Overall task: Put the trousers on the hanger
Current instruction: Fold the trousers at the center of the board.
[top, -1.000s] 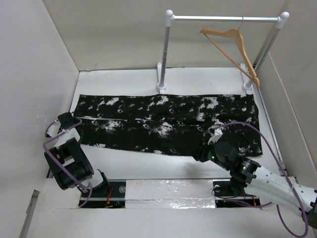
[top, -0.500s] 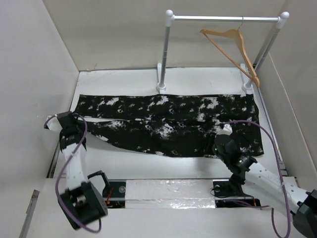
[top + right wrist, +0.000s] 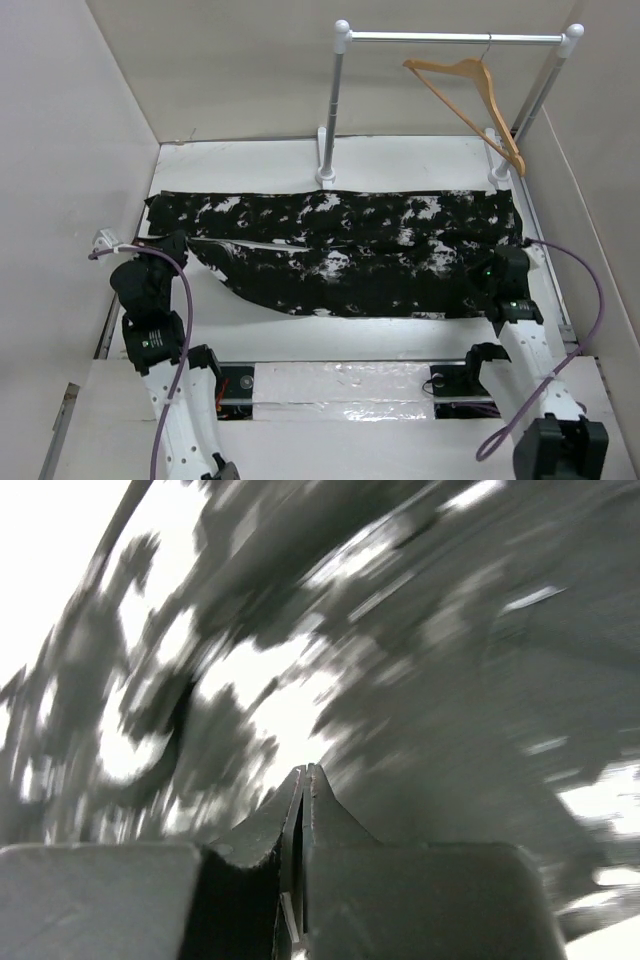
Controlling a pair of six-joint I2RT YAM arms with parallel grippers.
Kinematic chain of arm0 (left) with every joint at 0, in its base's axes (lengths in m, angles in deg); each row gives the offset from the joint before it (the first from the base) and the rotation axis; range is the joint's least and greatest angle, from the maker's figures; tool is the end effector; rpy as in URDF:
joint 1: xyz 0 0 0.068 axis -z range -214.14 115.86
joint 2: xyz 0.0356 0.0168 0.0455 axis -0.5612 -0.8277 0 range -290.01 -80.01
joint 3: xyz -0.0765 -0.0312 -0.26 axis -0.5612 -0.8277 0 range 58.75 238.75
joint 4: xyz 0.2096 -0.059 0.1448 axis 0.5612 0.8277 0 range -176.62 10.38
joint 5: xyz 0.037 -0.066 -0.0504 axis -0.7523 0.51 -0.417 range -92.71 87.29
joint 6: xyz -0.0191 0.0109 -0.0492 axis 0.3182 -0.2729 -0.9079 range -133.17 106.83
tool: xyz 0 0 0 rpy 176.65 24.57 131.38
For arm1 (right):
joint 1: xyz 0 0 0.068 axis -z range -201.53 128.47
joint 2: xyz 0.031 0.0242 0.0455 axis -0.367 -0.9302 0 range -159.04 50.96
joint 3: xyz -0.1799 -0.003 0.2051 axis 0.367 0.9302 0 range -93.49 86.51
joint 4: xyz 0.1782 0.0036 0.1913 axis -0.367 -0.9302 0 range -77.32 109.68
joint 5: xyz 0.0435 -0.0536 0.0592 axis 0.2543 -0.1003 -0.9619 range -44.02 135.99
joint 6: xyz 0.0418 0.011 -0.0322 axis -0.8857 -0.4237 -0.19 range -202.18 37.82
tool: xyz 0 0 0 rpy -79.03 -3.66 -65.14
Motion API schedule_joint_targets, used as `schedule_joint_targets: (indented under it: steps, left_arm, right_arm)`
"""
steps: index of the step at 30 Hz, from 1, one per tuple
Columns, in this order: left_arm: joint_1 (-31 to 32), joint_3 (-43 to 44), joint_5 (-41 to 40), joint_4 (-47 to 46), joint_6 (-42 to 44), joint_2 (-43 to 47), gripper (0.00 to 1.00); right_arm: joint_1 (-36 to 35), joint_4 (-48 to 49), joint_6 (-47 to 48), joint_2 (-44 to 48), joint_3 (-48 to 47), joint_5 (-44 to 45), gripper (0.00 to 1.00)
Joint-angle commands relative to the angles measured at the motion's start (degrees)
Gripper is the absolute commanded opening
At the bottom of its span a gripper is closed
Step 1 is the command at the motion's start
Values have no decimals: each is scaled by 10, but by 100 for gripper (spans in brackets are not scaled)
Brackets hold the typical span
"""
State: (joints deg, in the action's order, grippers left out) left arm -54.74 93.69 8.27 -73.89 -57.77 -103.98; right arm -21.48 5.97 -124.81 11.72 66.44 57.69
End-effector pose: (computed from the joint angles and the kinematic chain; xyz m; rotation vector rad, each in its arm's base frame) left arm 0.1118 0.0348 0.3230 -0.7433 1.4413 -0.4774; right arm 0.1581 -0.0074 0.1977 0.8883 1.9459 0.2182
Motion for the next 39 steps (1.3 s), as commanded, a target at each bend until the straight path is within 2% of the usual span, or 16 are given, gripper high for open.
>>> schedule_joint_targets:
  steps: [1,2,3,4,7,11,13,17,19,20,24,30,39]
  left_arm:
    - [13,0,78,-39,-6,29,0]
    - [14,1,85,-47,-5,30,0]
    - [14,2,97,-53,2,30,0]
    - [14,5,102,-57,8,30,0]
    - [27,10,98,-60,28,24,0]
    - [84,8,56,-71,36,30,0]
    - [115,7,39,-75,36,29,0]
    - [151,12,15,-79,43,20,0]
    - [169,27,-12,-75,50,13,0]
    - [169,31,-28,-74,59,7,0]
    - [174,55,-32,-78,53,-23,0]
    - [174,82,-44,-95,48,-65,0]
    - [149,58,-35,-115,29,-85,0]
  right_arm:
    - [96,-35,8,-7,-32,-48,7]
    - [146,-39,6,1,-29,-56,11]
    - [165,-50,4,8,-25,-48,17]
    - [181,-68,-3,16,-24,-35,31]
    - [225,-129,-57,42,-51,-8,46]
    - [243,-221,-119,28,-108,59,47]
    - [250,-249,-124,-6,-118,74,60]
    - [256,-340,-218,-67,-179,86,58]
    - [264,-362,-210,-90,-196,94,57]
    - [273,-367,-212,-107,-193,90,60]
    - [278,-361,-220,-113,-187,63,62]
    - [317,-290,-232,-144,-118,-11,62]
    - [322,-203,-238,-175,-64,-26,55]
